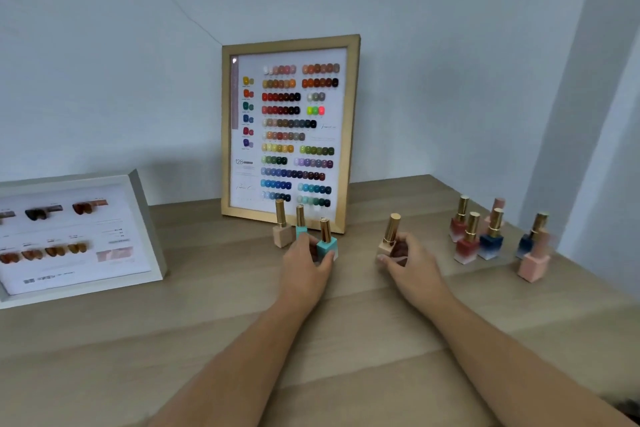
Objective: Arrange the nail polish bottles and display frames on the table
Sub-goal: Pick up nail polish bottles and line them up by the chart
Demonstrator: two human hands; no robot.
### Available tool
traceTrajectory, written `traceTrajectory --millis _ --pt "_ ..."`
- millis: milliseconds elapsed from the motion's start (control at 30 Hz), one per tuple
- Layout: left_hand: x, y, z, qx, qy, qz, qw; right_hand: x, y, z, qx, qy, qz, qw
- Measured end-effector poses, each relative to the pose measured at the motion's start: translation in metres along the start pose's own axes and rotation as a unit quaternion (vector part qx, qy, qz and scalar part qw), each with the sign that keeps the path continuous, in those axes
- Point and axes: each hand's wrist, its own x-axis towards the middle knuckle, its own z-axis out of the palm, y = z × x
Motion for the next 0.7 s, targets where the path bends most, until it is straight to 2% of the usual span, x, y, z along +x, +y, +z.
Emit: traceTrajectory --millis 233,500,700 --pt "-0.021 0.062 0.071 -0.039 -0.095 0.042 0.994 -0.032 0.027 -0.080 -0.104 0.057 0.045 0.992" --pt "-0.043 0.116 0.127 -0.055 -0.163 0.098 0.980 -0.060 0.056 -0.144 -0.114 0.103 0.092 0.984" --pt "-0.048 0.136 0.151 -0.069 -0.186 0.103 0.975 -0.065 0.070 -0.168 -0.119 0.110 0.137 0.977"
